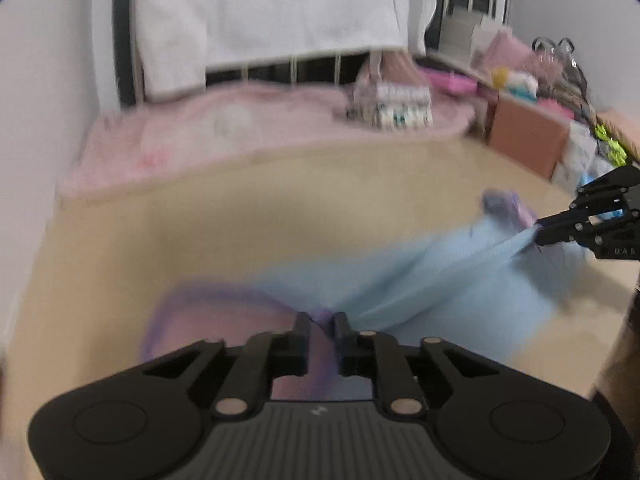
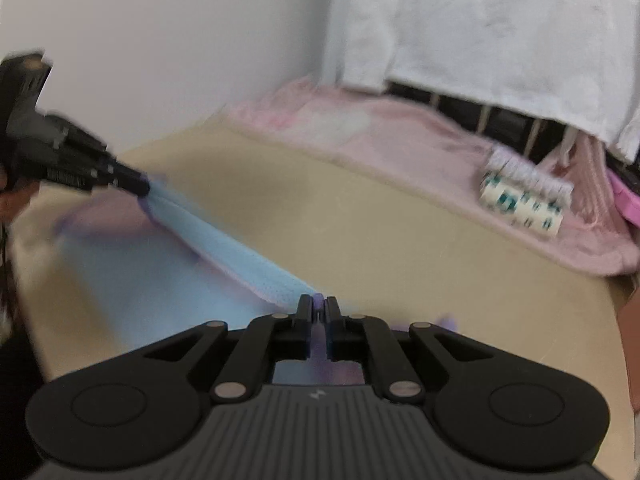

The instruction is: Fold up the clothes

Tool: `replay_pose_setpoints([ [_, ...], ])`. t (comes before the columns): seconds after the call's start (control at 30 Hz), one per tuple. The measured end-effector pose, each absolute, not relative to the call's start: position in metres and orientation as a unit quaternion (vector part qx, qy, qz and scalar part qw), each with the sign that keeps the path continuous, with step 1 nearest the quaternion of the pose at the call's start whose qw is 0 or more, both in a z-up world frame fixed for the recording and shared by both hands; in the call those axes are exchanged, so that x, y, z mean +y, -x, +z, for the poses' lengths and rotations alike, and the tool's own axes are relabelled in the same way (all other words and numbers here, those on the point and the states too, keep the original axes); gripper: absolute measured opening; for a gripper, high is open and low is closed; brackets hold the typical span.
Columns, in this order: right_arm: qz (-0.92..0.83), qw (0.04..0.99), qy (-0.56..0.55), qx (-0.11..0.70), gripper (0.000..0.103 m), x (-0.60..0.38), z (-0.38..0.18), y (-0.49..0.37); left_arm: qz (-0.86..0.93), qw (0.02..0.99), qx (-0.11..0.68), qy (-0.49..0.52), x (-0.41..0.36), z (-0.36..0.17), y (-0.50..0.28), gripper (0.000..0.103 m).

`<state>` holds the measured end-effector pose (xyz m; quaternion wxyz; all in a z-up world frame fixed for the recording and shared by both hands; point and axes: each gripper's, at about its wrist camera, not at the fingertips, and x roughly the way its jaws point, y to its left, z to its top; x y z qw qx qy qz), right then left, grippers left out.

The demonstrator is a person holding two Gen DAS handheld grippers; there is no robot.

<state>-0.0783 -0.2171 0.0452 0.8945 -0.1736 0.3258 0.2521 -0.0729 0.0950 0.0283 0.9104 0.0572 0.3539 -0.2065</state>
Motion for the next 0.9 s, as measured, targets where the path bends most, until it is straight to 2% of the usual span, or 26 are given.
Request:
replay_pose_setpoints([
  [0.03, 0.253, 0.887, 0.193, 0.334, 0.01, -0.214, 0.039, 0.089, -0.196, 0.911, 0.36, -0.042, 0.101, 0.023, 0.079, 0.015],
  [0.07, 0.248, 0.887, 0.205, 0.332, 0.012, -0.212, 0.036, 0.098, -0.185, 0.912, 0.366, -0.025, 0.107, 0.019, 0.085, 0.021],
  [0.1, 0.245, 0.891, 0.198, 0.327, 0.02, -0.213, 0.038, 0.103, -0.171, 0.913, 0.369, 0.001, 0.115, 0.018, 0.089, 0.026],
  [0.13, 0.242, 0.897, 0.185, 0.321, 0.031, -0.216, 0.041, 0.106, -0.162, 0.915, 0.368, 0.031, 0.122, 0.019, 0.091, 0.035],
  [0.17, 0.239, 0.902, 0.172, 0.316, 0.036, -0.218, 0.044, 0.109, -0.159, 0.917, 0.363, 0.054, 0.127, 0.022, 0.09, 0.042],
  [0.2, 0.234, 0.908, 0.157, 0.311, 0.041, -0.221, 0.047, 0.107, -0.154, 0.918, 0.358, 0.076, 0.131, 0.025, 0.089, 0.045],
  [0.3, 0.193, 0.924, 0.119, 0.308, 0.042, -0.232, 0.052, 0.082, -0.12, 0.923, 0.353, 0.096, 0.129, 0.04, 0.065, 0.048],
  [0.37, 0.138, 0.938, 0.075, 0.309, 0.042, -0.25, 0.055, 0.051, -0.099, 0.924, 0.355, 0.097, 0.125, 0.046, 0.043, 0.055],
  [0.47, 0.062, 0.937, 0.023, 0.343, 0.041, -0.271, 0.057, -0.006, -0.059, 0.919, 0.378, 0.092, 0.118, 0.045, 0.009, 0.054],
  [0.5, 0.054, 0.931, 0.028, 0.36, 0.041, -0.27, 0.053, -0.02, -0.045, 0.917, 0.386, 0.088, 0.116, 0.043, -0.001, 0.052],
  [0.57, 0.056, 0.919, 0.036, 0.39, 0.034, -0.263, 0.043, -0.042, -0.03, 0.912, 0.399, 0.094, 0.114, 0.04, -0.014, 0.051],
  [0.63, 0.04, 0.908, 0.043, 0.416, 0.012, -0.26, 0.031, -0.053, -0.036, 0.903, 0.411, 0.117, 0.117, 0.033, -0.017, 0.048],
  [0.73, 0.012, 0.911, 0.033, 0.411, 0.002, -0.265, 0.023, -0.051, -0.034, 0.91, 0.402, 0.099, 0.115, 0.03, -0.013, 0.045],
  [0.9, -0.007, 0.955, -0.009, 0.296, 0.002, -0.291, 0.052, 0.024, -0.031, 0.911, 0.403, 0.082, 0.114, 0.03, -0.004, 0.045],
])
